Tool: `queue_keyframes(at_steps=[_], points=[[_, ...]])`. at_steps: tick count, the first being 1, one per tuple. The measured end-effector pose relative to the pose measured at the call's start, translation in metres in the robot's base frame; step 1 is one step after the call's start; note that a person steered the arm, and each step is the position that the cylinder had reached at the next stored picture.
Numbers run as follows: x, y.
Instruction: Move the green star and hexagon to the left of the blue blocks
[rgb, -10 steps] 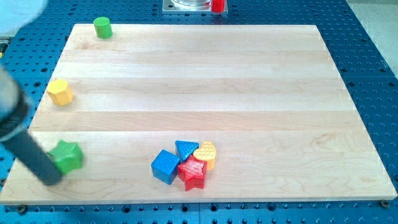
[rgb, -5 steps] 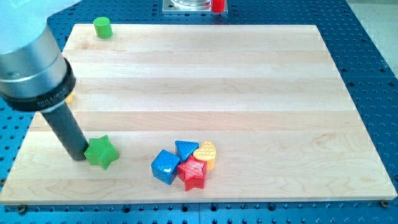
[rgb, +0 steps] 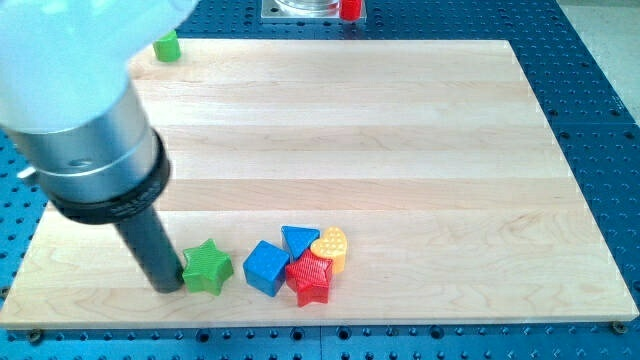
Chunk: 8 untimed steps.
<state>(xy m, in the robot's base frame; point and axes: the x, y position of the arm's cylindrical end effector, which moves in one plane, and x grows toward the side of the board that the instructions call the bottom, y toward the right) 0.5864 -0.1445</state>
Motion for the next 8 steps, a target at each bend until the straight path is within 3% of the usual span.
queue_keyframes(at_steps=[1,2,4,5,8], points=[[0.0,-0.014],[0.0,0.038],[-0.003,-0.157],[-0.005,-0.16],[-0.132,-0.157]])
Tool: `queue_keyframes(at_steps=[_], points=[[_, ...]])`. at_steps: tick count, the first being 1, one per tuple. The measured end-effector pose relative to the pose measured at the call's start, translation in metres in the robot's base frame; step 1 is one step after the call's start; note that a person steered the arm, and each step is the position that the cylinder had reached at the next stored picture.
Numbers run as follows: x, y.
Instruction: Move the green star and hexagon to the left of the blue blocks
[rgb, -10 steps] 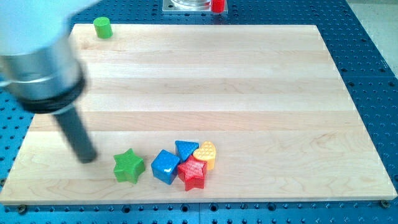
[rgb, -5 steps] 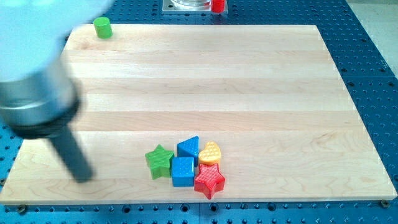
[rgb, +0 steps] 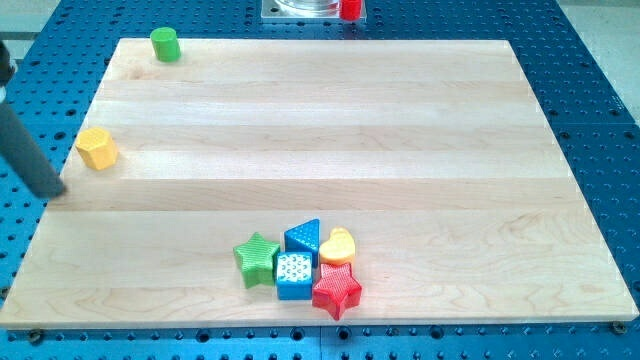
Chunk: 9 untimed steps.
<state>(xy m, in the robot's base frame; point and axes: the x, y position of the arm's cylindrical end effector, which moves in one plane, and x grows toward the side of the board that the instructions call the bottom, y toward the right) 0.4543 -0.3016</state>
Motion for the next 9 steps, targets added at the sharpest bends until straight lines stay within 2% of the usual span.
queue_keyframes(at_steps=[1,2,3,4,5,6,9], points=[[-0.039,0.045],[-0.054,0.063],[-0.074,0.04],[-0.078,0.13],[-0.041,0.227],[-0.031,0.252],[0.019,0.209]])
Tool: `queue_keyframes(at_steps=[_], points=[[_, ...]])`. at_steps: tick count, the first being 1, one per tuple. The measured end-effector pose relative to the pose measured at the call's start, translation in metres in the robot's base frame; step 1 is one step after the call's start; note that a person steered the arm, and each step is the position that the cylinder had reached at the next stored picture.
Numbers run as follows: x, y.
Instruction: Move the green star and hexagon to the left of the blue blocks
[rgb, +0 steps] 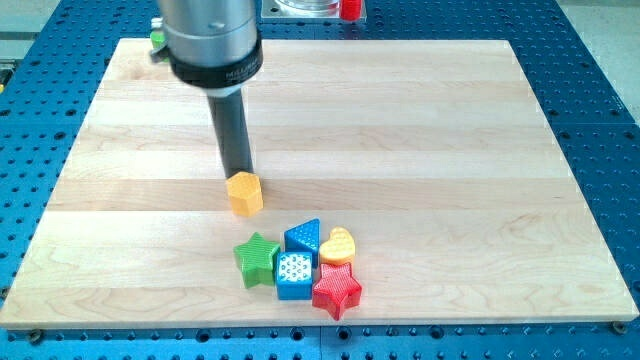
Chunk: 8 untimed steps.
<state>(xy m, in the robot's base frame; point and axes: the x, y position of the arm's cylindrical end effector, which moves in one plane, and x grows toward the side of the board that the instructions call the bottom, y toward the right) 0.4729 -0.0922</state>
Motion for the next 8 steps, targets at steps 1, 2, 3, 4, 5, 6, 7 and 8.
queue_keyframes(at_steps=[1,2,3,4,5,6,7,8], points=[[0.06,0.034],[0.062,0.002],[0.06,-0.087],[0.095,-0.162],[0.144,-0.167],[0.145,-0.163],[0.146,-0.145],[0.145,-0.121]])
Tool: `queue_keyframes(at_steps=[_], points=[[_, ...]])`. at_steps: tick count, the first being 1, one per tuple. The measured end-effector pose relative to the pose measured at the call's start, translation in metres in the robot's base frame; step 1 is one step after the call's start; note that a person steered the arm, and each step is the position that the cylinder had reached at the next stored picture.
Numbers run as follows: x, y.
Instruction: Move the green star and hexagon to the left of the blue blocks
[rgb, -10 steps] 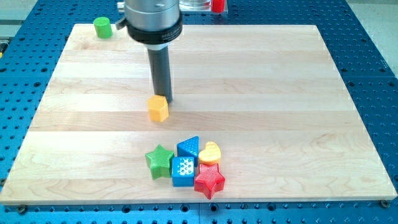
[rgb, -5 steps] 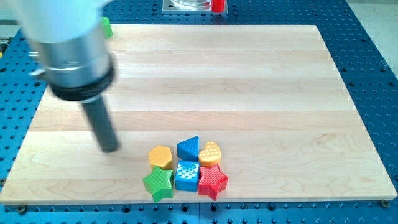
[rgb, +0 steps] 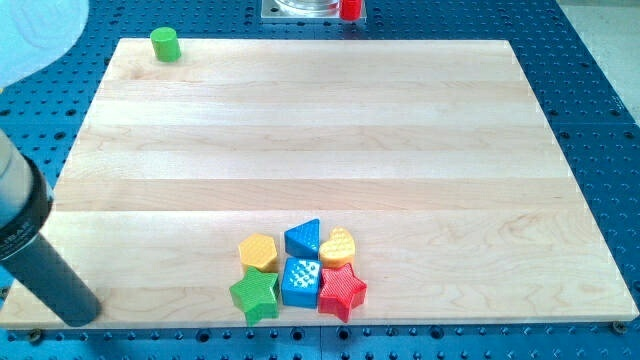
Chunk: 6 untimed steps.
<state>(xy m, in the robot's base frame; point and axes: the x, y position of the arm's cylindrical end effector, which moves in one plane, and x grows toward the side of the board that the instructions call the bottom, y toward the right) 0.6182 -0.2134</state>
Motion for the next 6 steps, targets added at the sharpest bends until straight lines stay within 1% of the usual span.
queue_keyframes(at_steps=[2,4,6], points=[[0.0,0.028],[0.0,0.082],[0.001,0.104]])
